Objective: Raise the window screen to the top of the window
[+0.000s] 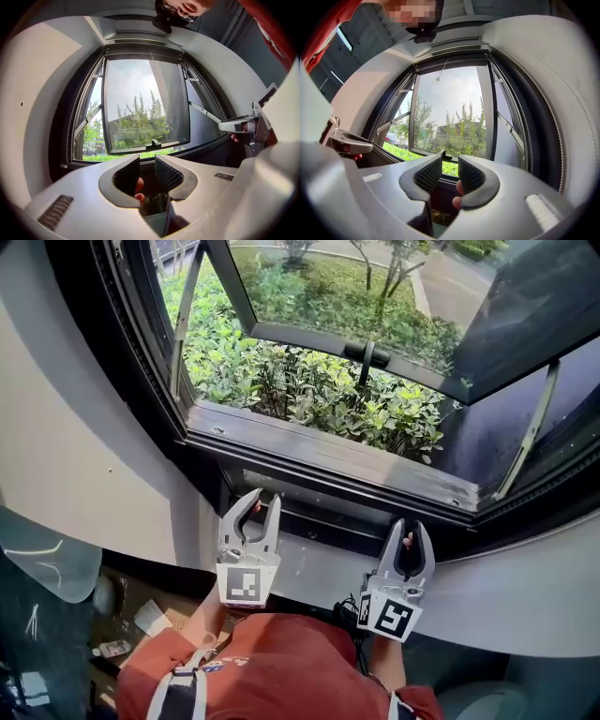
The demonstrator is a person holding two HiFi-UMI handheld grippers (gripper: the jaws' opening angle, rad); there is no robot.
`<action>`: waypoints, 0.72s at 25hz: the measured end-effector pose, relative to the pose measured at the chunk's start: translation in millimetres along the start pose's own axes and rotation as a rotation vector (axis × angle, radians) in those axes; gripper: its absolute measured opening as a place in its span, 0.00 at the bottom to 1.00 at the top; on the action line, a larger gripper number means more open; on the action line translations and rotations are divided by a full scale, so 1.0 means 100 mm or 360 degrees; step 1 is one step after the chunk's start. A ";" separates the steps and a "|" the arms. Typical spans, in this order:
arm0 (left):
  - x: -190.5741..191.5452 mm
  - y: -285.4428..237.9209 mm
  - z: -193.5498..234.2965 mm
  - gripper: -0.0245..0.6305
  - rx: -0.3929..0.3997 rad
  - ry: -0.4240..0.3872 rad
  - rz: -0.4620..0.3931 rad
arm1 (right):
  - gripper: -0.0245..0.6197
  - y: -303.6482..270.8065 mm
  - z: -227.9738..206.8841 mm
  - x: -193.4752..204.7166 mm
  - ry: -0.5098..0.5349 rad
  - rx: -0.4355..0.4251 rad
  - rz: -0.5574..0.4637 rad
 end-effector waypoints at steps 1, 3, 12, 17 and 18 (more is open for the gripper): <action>0.04 0.00 0.01 0.19 -0.0029 0.0014 0.0016 | 0.22 0.00 -0.01 0.02 0.0023 0.0012 0.0010; 0.10 0.02 0.05 0.18 -0.0049 0.0041 0.0021 | 0.18 0.01 -0.03 0.04 0.0044 0.0030 0.0014; -0.03 0.02 -0.02 0.05 -0.0042 0.0041 -0.0053 | 0.05 -0.02 0.01 0.03 0.0053 0.0005 0.0005; -0.03 0.04 -0.03 0.05 -0.0043 0.0005 -0.0081 | 0.05 -0.02 0.05 0.04 0.0050 -0.0046 0.0027; -0.03 0.04 -0.04 0.05 -0.0043 -0.0018 -0.0078 | 0.05 -0.03 0.05 0.04 0.0047 -0.0047 0.0027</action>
Point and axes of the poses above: the fingertips, and each gripper's own axes: y backward along the fingers, z to its left, x out of its underside, the point moved 7 cm from there along y, backward along the fingers, and after that the axes turned 12 degrees about y, right-handed, at the moved point
